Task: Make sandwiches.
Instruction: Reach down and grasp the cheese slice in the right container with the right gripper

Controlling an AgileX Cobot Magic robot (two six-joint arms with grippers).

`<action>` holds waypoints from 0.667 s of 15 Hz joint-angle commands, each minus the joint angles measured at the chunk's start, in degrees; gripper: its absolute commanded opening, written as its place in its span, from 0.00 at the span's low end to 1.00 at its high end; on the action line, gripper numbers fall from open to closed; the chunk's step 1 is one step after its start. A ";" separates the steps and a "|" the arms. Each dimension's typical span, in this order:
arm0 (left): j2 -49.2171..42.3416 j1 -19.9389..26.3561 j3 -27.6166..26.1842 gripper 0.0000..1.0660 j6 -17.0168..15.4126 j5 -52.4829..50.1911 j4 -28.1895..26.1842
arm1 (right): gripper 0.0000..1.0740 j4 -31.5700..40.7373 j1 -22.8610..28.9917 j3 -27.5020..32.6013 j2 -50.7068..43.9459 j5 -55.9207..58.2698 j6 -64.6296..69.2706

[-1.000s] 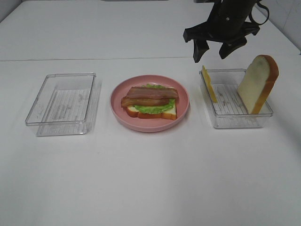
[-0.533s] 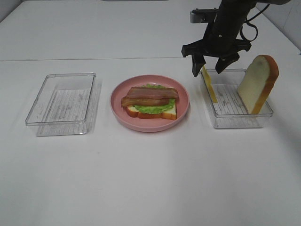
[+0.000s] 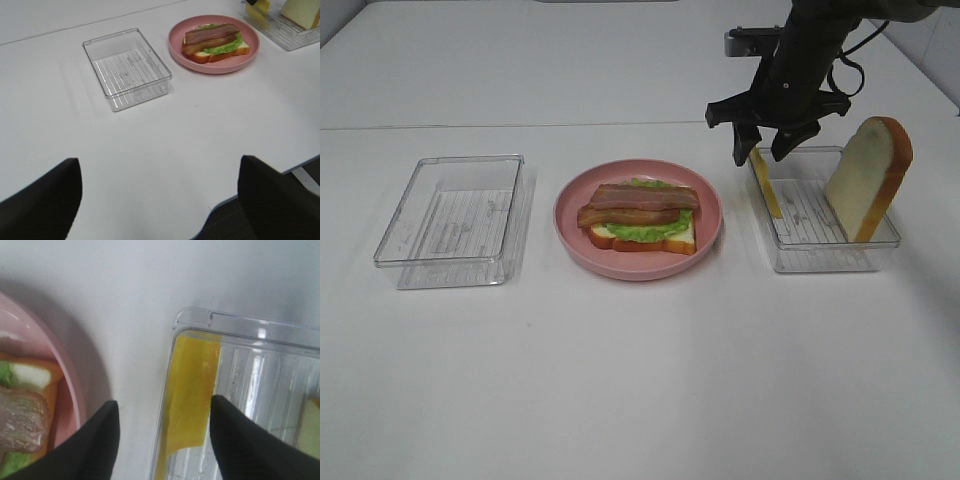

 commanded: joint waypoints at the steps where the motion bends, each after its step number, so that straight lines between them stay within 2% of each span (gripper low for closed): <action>1: -1.20 -0.06 0.29 0.76 -0.23 -0.52 0.00 | 0.47 0.00 -0.11 -0.29 0.97 0.29 -0.86; 6: -1.20 -0.06 0.29 0.76 -0.23 -0.52 0.00 | 0.40 -0.06 -0.11 -0.29 1.15 0.57 -0.97; 8: -1.20 -0.06 0.29 0.76 -0.23 -0.52 0.00 | 0.32 -0.06 -0.11 -0.29 1.15 0.74 -1.03; 10: -1.20 -0.06 0.29 0.76 -0.23 -0.52 0.00 | 0.20 -0.23 -0.11 -0.29 1.15 1.09 -0.92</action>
